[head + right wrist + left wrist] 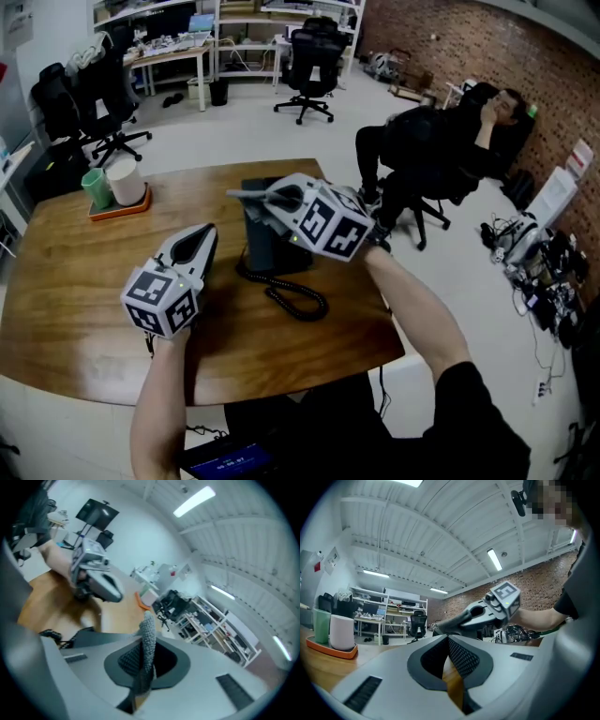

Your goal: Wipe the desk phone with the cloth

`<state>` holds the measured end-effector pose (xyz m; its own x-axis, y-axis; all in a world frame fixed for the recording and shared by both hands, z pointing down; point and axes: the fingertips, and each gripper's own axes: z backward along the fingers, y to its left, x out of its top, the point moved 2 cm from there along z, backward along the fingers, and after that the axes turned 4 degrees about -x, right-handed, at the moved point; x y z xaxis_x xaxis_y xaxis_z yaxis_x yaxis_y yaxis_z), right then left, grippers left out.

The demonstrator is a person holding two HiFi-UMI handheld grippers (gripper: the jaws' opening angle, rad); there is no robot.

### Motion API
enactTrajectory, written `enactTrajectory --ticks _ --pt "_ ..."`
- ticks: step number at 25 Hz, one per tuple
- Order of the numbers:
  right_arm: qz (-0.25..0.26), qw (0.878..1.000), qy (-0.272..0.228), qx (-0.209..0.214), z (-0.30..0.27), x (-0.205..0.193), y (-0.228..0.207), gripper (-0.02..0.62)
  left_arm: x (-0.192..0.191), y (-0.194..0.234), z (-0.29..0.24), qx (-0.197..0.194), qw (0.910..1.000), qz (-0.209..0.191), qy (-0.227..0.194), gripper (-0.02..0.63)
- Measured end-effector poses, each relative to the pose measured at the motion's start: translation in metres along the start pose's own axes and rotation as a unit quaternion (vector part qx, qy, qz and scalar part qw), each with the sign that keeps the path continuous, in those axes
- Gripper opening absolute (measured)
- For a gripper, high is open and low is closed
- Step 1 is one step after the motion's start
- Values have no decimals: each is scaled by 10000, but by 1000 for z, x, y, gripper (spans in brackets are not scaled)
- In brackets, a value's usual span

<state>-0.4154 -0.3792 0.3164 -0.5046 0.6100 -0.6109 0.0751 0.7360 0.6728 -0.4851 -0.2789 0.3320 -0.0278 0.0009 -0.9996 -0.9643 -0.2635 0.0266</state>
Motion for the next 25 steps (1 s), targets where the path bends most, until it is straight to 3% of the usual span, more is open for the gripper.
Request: enactTrajectory --ticks 2,4,10,19,25 --pt "-469 9978 32 -472 -15 -6 -34 25 -1 2 1 -2 10000 9 -8 -8" --pt "-691 9953 121 -672 -27 -14 -51 26 -3 2 2 1 10000 22 -13 -8" --pt "-487 9963 472 -522 -46 -28 -47 26 -1 -4 0 -22 10000 21 -27 -8" --pt "399 9974 462 374 -5 -23 25 26 1 -5 -1 -52 10000 -2 -9 -8" --pt "1501 9815 416 1110 38 -23 98 26 2 -6 0 -57 10000 4 5 -8"
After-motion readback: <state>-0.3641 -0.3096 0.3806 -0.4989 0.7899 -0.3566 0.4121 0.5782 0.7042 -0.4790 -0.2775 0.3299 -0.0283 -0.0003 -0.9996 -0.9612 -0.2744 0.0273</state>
